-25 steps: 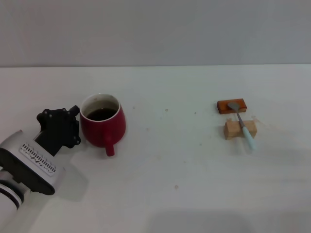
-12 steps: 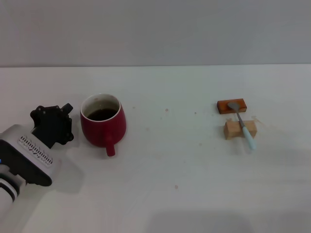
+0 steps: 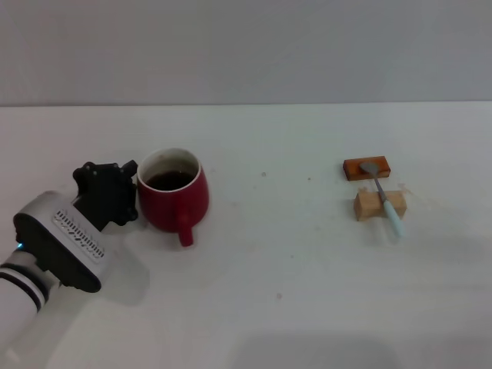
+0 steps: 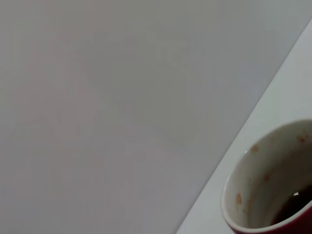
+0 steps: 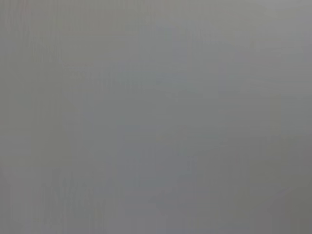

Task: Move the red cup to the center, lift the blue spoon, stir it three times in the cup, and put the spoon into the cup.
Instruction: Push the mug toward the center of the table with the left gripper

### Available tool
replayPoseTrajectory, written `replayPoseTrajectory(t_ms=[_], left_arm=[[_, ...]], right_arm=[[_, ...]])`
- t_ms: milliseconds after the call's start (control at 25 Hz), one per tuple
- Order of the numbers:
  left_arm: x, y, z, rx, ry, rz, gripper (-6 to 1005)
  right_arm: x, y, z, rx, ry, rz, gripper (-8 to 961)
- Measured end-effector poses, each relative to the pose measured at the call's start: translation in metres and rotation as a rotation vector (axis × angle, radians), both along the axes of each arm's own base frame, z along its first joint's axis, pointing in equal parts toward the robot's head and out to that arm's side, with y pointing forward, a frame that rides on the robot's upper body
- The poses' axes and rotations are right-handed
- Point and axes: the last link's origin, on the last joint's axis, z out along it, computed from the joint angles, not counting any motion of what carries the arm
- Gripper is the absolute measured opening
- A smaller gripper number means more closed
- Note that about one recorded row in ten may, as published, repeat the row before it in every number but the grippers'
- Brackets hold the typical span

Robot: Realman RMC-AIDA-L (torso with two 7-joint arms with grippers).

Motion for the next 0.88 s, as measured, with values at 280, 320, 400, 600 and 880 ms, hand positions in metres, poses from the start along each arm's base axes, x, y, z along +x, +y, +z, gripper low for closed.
replayPoseTrajectory(t_ms=[280, 320, 400, 600, 880], left_arm=[[0.011, 0.001, -0.008, -0.025, -0.015, -0.028, -3], [0.011, 0.001, -0.008, -0.025, -0.015, -0.028, -2], [0.017, 0.001, -0.013, -0.041, -0.023, -0.045, -2], [0.024, -0.001, -0.019, -0.067, -0.031, -0.067, -2], [0.035, -0.003, -0.028, -0.098, -0.049, -0.098, -3]], right_arm=[[-0.001, 0.0, 0.0, 0.001, 0.002, 0.002, 717], [-0.001, 0.001, 0.0, 0.001, 0.002, 0.003, 718], [-0.001, 0.001, 0.0, 0.002, 0.003, 0.005, 718], [-0.002, 0.001, 0.0, 0.002, 0.004, 0.007, 718], [-0.004, 0.002, -0.002, -0.008, 0.005, 0.016, 719]])
